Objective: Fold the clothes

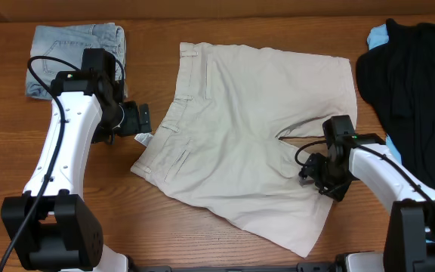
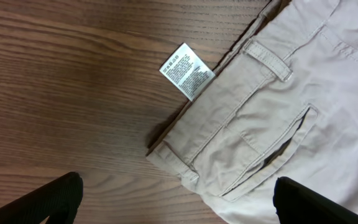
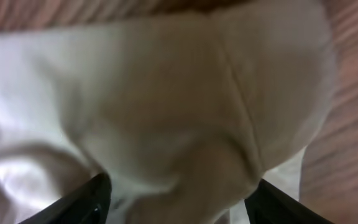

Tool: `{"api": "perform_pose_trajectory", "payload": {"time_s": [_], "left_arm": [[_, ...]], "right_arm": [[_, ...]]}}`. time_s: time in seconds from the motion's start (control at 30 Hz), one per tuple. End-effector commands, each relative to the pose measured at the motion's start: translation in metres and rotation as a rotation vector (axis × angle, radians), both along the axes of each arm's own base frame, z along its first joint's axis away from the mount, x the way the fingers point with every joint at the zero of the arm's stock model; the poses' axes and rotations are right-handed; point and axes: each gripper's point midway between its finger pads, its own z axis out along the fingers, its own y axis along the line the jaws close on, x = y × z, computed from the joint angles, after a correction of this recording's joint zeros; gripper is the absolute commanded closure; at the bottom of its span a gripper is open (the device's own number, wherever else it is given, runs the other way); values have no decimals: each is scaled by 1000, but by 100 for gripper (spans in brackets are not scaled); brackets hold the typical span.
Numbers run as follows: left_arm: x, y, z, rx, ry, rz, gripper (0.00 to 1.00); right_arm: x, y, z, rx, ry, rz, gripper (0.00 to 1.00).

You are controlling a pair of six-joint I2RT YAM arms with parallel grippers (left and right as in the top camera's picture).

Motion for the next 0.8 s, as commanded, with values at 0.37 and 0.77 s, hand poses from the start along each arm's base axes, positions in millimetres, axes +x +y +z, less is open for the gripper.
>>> {"api": "perform_pose_trajectory", "payload": {"time_s": [0.37,0.77], "left_arm": [[-2,5,-2,33,0,1,0],[-1,5,-2,33,-4,1,0]], "right_arm": [[41,-58,-2,-131,-163,-87,30],[30,-46,-3,-68,-119,-49,75]]}}
